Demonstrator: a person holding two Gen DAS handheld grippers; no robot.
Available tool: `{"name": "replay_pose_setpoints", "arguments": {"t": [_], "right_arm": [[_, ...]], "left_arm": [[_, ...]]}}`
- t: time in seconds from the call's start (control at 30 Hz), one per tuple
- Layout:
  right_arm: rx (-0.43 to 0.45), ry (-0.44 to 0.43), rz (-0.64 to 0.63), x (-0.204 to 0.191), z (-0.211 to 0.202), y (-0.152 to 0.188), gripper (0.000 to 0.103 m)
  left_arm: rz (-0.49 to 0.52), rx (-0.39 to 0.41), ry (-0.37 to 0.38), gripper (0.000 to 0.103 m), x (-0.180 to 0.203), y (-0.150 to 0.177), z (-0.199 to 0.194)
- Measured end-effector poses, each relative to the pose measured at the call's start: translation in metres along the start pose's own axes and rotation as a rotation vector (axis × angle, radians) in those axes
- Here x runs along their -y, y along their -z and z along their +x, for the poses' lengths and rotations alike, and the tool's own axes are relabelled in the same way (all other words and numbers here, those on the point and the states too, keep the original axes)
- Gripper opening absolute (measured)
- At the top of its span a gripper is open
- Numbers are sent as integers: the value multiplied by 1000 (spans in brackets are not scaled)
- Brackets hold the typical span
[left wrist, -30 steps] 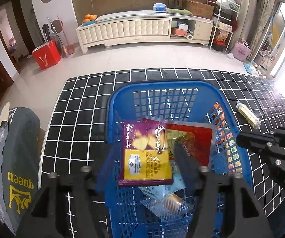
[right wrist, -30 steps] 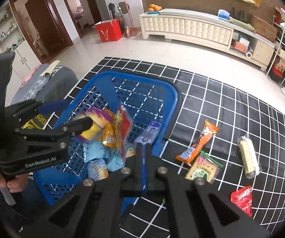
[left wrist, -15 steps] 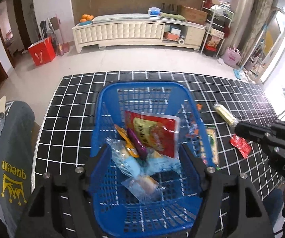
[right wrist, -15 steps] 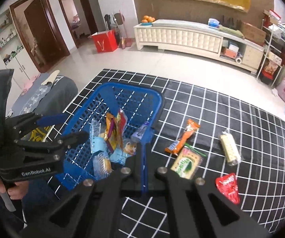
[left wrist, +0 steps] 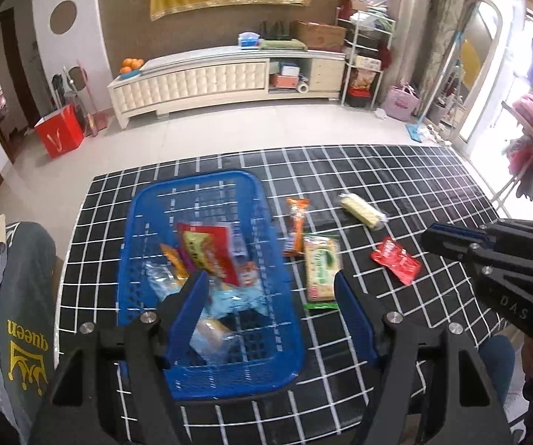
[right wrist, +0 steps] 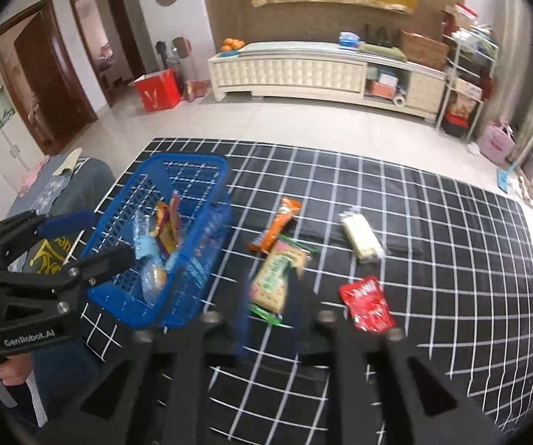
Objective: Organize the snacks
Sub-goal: 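Open the left tool to drop the purple pack into the basket, then move both tools back over the remaining snacks on the mat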
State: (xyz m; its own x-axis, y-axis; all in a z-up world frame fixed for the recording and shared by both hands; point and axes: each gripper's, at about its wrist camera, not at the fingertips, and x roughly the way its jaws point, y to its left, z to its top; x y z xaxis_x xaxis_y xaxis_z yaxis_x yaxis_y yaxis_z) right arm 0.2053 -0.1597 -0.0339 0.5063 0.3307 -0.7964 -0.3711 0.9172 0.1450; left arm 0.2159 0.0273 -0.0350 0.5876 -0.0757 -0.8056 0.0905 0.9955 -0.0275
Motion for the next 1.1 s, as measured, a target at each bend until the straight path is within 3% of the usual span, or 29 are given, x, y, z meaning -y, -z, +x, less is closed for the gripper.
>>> {"name": "replay_pose_setpoints", "arguments": {"t": [0.2, 0.43, 0.5, 0.8, 1.1], "right_arm": [[31, 34, 25, 28, -16, 12, 69], [10, 32, 51, 59, -14, 23, 81], [-5, 37, 59, 67, -10, 26, 90], [-58, 85, 93, 101, 17, 42, 98], [-149, 106, 106, 120, 56, 62, 99]], "left_arm": [[43, -9, 21, 68, 35, 0, 3], [72, -28, 39, 68, 68, -3, 16], [79, -38, 42, 68, 77, -3, 22], [103, -102, 24, 68, 97, 0, 54], [107, -181, 4, 68, 107, 7, 96]]}}
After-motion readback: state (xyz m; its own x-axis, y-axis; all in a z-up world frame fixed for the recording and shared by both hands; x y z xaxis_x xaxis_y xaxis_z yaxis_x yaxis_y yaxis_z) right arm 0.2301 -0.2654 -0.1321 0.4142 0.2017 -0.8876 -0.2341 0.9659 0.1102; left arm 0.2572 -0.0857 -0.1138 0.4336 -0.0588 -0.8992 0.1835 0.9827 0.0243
